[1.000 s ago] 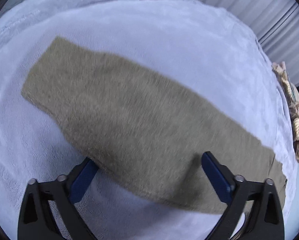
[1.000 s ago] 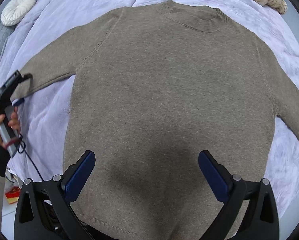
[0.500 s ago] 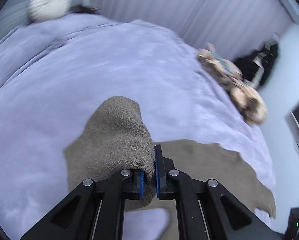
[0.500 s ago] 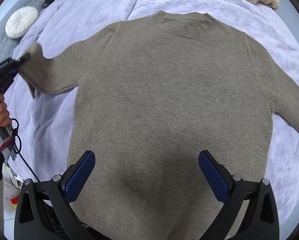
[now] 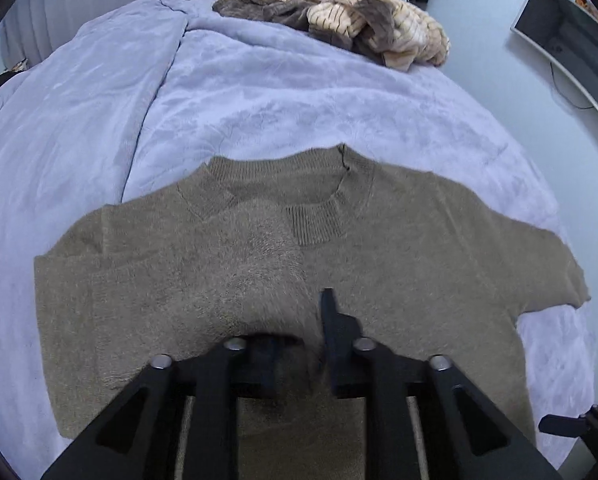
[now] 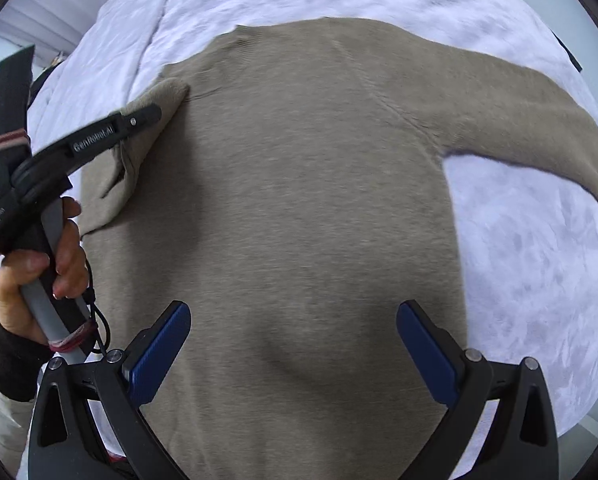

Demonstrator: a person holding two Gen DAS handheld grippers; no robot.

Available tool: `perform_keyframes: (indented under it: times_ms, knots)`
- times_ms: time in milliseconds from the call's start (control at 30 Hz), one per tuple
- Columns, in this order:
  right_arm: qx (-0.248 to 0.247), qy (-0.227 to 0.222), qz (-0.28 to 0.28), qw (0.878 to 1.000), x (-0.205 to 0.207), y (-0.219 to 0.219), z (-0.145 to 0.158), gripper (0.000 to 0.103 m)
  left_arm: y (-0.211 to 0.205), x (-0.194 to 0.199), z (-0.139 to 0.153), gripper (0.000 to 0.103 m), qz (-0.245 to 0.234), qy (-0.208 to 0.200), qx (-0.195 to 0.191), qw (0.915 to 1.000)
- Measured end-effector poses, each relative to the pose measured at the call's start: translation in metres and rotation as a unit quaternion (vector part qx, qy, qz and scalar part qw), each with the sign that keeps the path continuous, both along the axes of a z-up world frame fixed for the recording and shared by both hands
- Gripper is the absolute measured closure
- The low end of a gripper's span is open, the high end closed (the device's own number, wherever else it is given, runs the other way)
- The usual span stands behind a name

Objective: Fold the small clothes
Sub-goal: 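Fold the held sleeve across the sweater body with the left gripper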

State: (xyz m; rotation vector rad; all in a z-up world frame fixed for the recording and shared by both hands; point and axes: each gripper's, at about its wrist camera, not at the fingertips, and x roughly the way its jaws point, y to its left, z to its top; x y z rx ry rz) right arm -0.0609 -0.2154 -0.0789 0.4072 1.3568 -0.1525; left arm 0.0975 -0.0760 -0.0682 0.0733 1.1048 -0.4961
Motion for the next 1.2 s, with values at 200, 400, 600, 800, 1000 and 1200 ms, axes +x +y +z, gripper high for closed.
perform_keyframes:
  times_ms: [200,400,600,800,1000,1200]
  knots:
    - [-0.021,-0.01,0.036,0.999,0.023,0.005,-0.001,0.0,0.052,-0.03,0.031,0.033,0.028,-0.061,0.015,0.9976]
    - [-0.117,-0.089,0.207,0.967,0.095,0.085,0.009,0.0,0.161,0.0,0.015,0.033,0.147,-0.022,0.051,0.9876]
    - [-0.307,-0.114,0.378,0.866,0.149,0.179,-0.038,0.017,0.209,0.029,-0.044,0.033,0.195,0.097,0.025,0.9756]
    - [-0.2,-0.142,0.261,0.934,0.175,0.126,-0.016,0.094,0.212,0.033,-0.055,0.033,0.207,0.104,0.007,0.9729]
    - [0.084,-0.15,-0.025,0.985,0.149,-0.022,-0.025,0.086,0.206,0.036,-0.054,0.026,0.205,0.099,0.011,0.9736]
    - [0.163,-0.132,-0.112,0.971,0.122,-0.066,-0.049,0.038,0.202,0.036,-0.054,0.026,0.209,0.096,0.023,0.9728]
